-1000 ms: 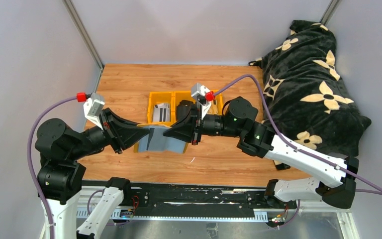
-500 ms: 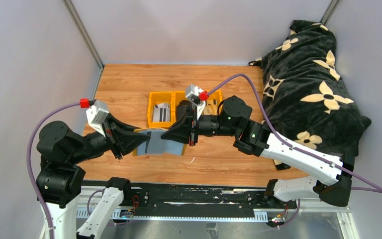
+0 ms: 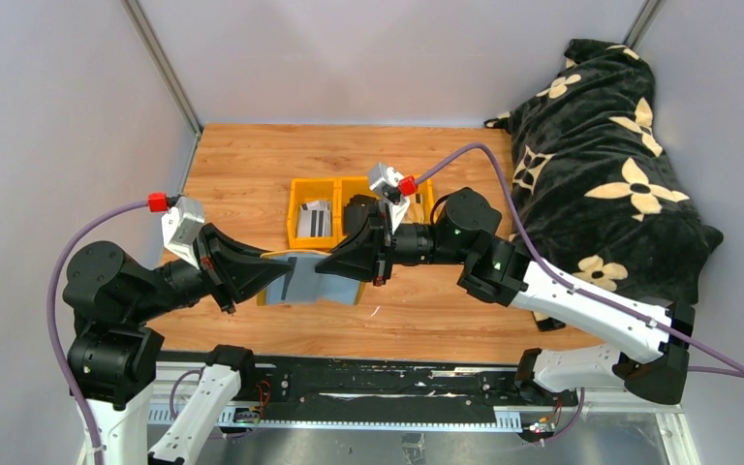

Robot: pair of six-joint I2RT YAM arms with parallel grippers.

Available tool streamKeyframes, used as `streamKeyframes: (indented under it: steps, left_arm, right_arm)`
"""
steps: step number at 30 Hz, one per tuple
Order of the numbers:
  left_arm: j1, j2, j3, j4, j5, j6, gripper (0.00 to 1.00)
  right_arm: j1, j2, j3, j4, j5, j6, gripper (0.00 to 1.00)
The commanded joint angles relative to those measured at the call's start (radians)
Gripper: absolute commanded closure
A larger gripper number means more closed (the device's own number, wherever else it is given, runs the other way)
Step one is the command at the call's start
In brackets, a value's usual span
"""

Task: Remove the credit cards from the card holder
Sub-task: Remove the credit card from the card holder.

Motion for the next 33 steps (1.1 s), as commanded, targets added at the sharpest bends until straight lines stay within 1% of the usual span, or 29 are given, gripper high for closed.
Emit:
streamKeyframes:
  steps: [1, 3, 8, 13, 14, 15, 17, 18, 19, 20, 21, 22, 24, 26, 29, 33]
  left_arm:
    - [-0.003, -0.019, -0.018, 0.048, -0.056, -0.031, 0.9]
    - [-0.003, -0.024, -0.037, 0.049, -0.034, -0.038, 0.87]
    - [-0.003, -0.054, -0.14, 0.05, 0.04, -0.095, 0.74]
    - [-0.003, -0.062, -0.153, 0.046, 0.108, -0.102, 0.66]
    - [-0.003, -0.061, -0.152, 0.046, 0.126, -0.099, 0.66]
    - [-0.003, -0.058, -0.147, 0.026, 0.138, -0.082, 0.68]
    - [-0.003, -0.04, -0.115, -0.024, 0.139, -0.027, 0.77]
    - [-0.003, -0.03, -0.096, -0.045, 0.132, -0.004, 0.83]
    - [-0.003, -0.021, -0.07, -0.058, 0.122, 0.014, 0.87]
    - [-0.003, -0.014, -0.052, -0.071, 0.104, 0.034, 0.92]
    - [-0.003, -0.008, -0.037, -0.081, 0.095, 0.051, 0.95]
    - [-0.003, -0.004, -0.026, -0.09, 0.082, 0.07, 0.97]
    - [-0.003, -0.004, -0.011, -0.108, 0.054, 0.113, 1.0]
    - [-0.003, -0.01, 0.003, -0.127, -0.005, 0.178, 1.0]
    - [-0.003, -0.017, 0.018, -0.15, -0.046, 0.255, 1.0]
    - [-0.003, -0.021, 0.011, -0.164, -0.06, 0.295, 1.0]
  right_arm:
    - [-0.007, -0.016, 0.004, 0.131, -0.05, 0.04, 1.0]
    - [-0.005, 0.001, 0.012, 0.161, -0.061, 0.06, 1.0]
    - [0.0, 0.037, 0.038, 0.223, -0.074, 0.082, 1.0]
    - [0.005, 0.049, 0.053, 0.226, -0.081, 0.079, 1.0]
    - [0.005, 0.047, 0.052, 0.225, -0.081, 0.078, 1.0]
    - [0.005, 0.043, 0.049, 0.222, -0.079, 0.072, 1.0]
    - [0.005, 0.031, 0.04, 0.208, -0.071, 0.061, 1.0]
    - [0.004, 0.022, 0.034, 0.197, -0.063, 0.056, 0.95]
    - [0.002, 0.013, 0.023, 0.19, -0.052, 0.053, 0.83]
    - [0.002, -0.001, 0.011, 0.178, -0.036, 0.049, 0.64]
    - [-0.001, -0.015, 0.004, 0.174, -0.017, 0.042, 0.56]
    - [-0.004, -0.033, -0.006, 0.158, -0.001, 0.03, 0.44]
    - [-0.007, -0.072, -0.011, 0.101, 0.066, -0.01, 0.29]
    - [-0.008, -0.122, -0.018, 0.065, 0.145, -0.065, 0.22]
    - [-0.006, -0.147, -0.012, 0.024, 0.223, -0.096, 0.21]
    - [0.001, -0.109, 0.041, -0.043, 0.213, -0.127, 0.2]
